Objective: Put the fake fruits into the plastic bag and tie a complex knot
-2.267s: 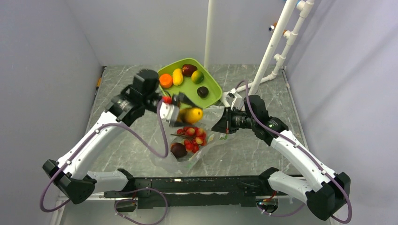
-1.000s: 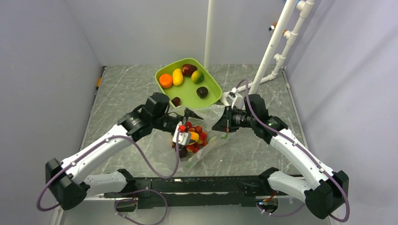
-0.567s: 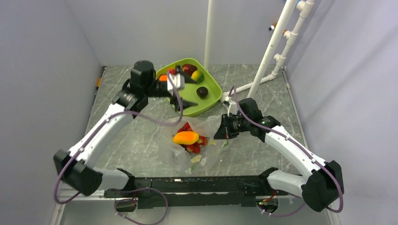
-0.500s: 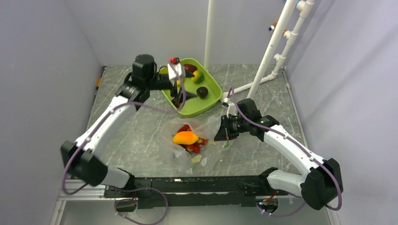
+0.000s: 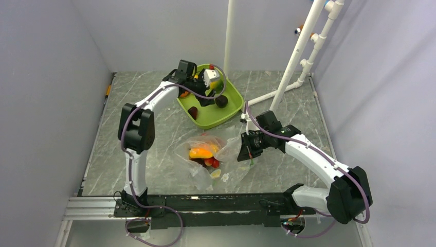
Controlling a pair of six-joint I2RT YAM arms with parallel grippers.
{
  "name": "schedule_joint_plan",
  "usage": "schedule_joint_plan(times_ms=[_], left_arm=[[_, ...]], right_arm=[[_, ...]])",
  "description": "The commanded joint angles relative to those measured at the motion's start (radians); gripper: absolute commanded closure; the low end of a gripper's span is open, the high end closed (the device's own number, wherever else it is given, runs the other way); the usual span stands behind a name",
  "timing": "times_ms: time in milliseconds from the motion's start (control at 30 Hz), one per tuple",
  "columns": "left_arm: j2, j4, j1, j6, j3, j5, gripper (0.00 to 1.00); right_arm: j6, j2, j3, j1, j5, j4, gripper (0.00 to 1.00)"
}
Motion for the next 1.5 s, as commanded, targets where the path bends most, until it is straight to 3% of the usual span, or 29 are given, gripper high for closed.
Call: schedule_joint_plan(times_ms=[0,267,667,867,1033,1167,1333,1467], left_arm=[[0.091,-0.057,-0.013,0.167,0.146,0.005,0.03],[0.208,-0.024,-0.052,0.265,0.229,0.023,0.01],[0.396,-0.033,-0.105,0.293,0.399,-0.157,0.01],[0.391,-0.041,-0.125,0.409,0.356,-0.201,0.01],[0.306,-0.019,-0.124,0.467,0.218,-0.160,0.25],[0.176,0.091,-0.101,0.407,0.091,-0.068,0.39],[0.019,0.144,-0.048,0.215,0.055,0.072,0.46],[-0.171,0.043,0.009,0.136,0.043,0.276,0.48]], right_arm=[[-0.021,-0.006,0.018,0.002,-0.007,0.004,1.00],[-0.029,0.013,0.028,0.002,-0.009,-0.002,1.00],[-0.032,0.021,0.031,0.002,-0.011,-0.003,1.00],[-0.033,0.036,0.039,0.002,-0.011,0.002,1.00],[-0.037,0.035,0.048,0.002,-0.008,-0.001,1.00],[-0.044,0.028,0.048,0.002,-0.012,-0.003,1.00],[-0.045,0.012,0.067,0.002,-0.011,0.001,1.00],[-0.032,-0.021,0.088,0.002,-0.013,0.027,1.00]])
